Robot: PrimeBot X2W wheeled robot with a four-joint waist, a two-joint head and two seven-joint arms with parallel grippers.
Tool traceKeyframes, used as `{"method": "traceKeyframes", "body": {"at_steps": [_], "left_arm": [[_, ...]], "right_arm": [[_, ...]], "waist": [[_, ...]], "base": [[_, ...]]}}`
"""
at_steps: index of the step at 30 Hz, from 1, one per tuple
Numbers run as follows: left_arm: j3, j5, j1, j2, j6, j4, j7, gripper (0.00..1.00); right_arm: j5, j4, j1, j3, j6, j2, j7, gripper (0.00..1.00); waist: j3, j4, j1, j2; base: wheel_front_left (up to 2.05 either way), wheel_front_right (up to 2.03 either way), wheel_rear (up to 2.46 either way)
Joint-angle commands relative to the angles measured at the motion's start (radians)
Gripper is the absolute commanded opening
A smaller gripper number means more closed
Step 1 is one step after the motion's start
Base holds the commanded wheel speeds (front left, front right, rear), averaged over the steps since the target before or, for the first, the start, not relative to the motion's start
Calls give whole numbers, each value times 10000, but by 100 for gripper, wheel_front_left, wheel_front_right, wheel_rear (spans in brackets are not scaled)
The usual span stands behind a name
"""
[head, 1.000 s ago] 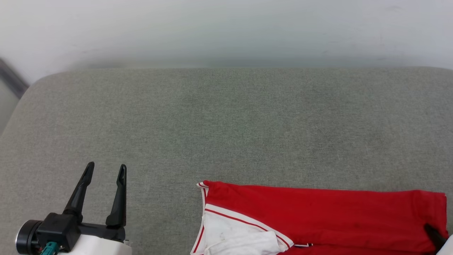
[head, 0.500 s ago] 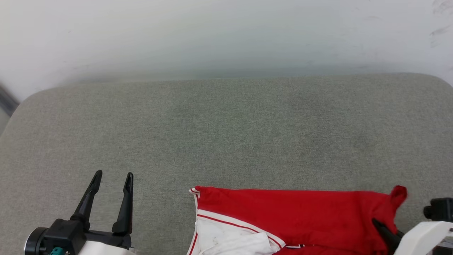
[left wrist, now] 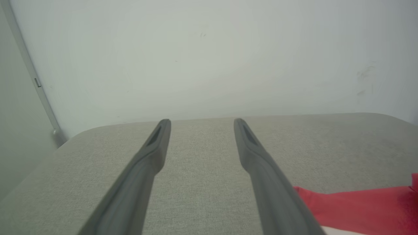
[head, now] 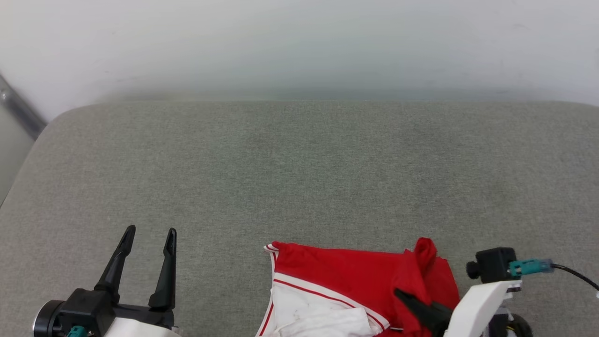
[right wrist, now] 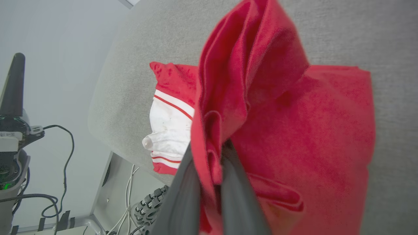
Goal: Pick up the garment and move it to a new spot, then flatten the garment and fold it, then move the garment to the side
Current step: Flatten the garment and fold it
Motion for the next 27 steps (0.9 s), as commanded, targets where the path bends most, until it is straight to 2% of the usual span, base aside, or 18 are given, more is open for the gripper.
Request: {"method": "traceKeyframes", "body": {"at_steps": [1,8,13,21,22,23,24,27], "left_arm": [[-23,-14,-120,37,-16,25,-69,100],[-43,-27,-200,46,-16,113,-57,100],[-116,-48,-310,68,-16,161,-48,100],[-144,-110,-354,84,-16,232,-48,100],[-146,-111,-347,80,-16,241,-48,100],[-145,-105,-335,80,-16,253,-48,100],[-150,-99,-331,81,-16,267,-48,100],[-148,-91,-312,89,-16,293,-48,100]], "right_arm": [[513,157,-184,334,-4,35,-182,0],[1839,1289,-964,1748,-4,39,-1213,0],[2094,2445,-1656,2476,-4,38,-1907,0],[2273,4317,-2521,3084,-4,40,-2657,0],[2290,4457,-2602,3215,-2,43,-2716,23],[2396,4537,-2673,3400,-2,44,-2758,90],[2545,4579,-2709,3591,-2,48,-2794,100],[2950,4543,-2885,4101,-2,31,-2945,100]], "waist": [[35,138,0,0],[104,496,0,0],[150,772,0,0],[259,1090,0,0],[264,1112,0,0],[270,1128,0,0],[278,1139,0,0],[263,1132,0,0]], "base": [[0,0,0],[0,0,0],[0,0,0],[0,0,0],[0,0,0],[0,0,0],[0,0,0],[0,0,0]]}}
